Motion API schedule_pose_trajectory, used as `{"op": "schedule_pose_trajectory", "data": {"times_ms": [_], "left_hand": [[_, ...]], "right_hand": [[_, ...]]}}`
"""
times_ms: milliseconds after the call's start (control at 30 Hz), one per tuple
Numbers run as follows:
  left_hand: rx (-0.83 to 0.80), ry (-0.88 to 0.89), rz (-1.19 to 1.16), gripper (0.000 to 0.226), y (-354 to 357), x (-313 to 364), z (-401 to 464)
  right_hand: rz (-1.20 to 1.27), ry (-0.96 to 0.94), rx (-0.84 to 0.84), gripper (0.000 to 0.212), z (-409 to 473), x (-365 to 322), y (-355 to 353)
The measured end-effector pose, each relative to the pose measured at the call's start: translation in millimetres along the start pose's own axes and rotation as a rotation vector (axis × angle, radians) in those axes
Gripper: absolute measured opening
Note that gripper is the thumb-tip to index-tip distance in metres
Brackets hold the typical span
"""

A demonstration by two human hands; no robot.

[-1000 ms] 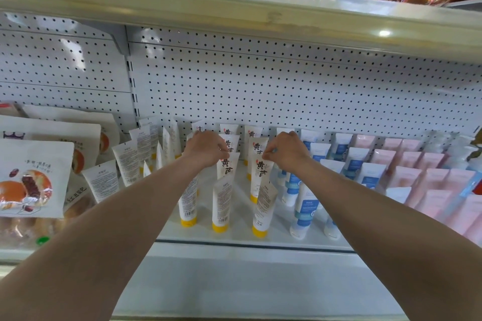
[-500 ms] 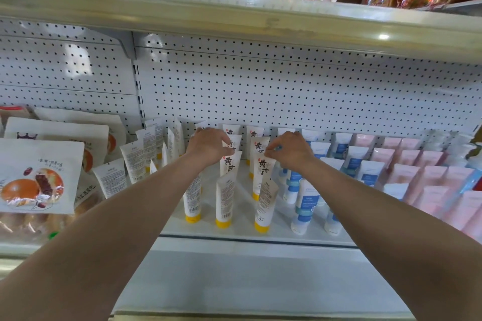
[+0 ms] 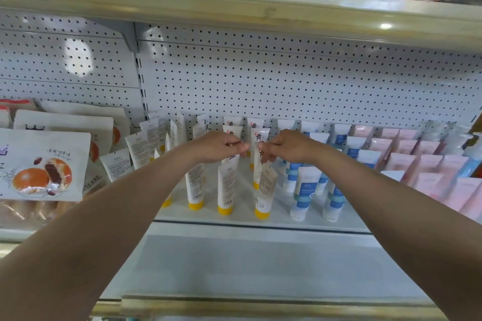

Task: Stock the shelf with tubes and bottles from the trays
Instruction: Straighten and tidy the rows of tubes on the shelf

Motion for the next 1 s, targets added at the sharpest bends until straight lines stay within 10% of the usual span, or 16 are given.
{"op": "schedule_pose_trajectory", "data": {"times_ms": [500, 1000], "left_hand": [[0.008, -0.13, -0.122, 0.06, 7.9, -6.5, -2.0], [0.192, -0.077, 0.023, 0.007, 6.0, -14.7, -3.9]], "right_hand": [[0.04, 0.058, -0.057, 0.049, -4.5, -4.9, 7.3], [-0.114, -0.044, 0.082, 0.012, -2.4, 0.1, 11.0]]}}
Point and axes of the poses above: each hand's wrist, its own z-axis towards the middle knuckle, its own y-axis out of the palm, x = y × z, the point moved 3 cm from there along z, towards the middle knuckle, and after that the axes turned 5 degrees about y, right-handed, at the moved point
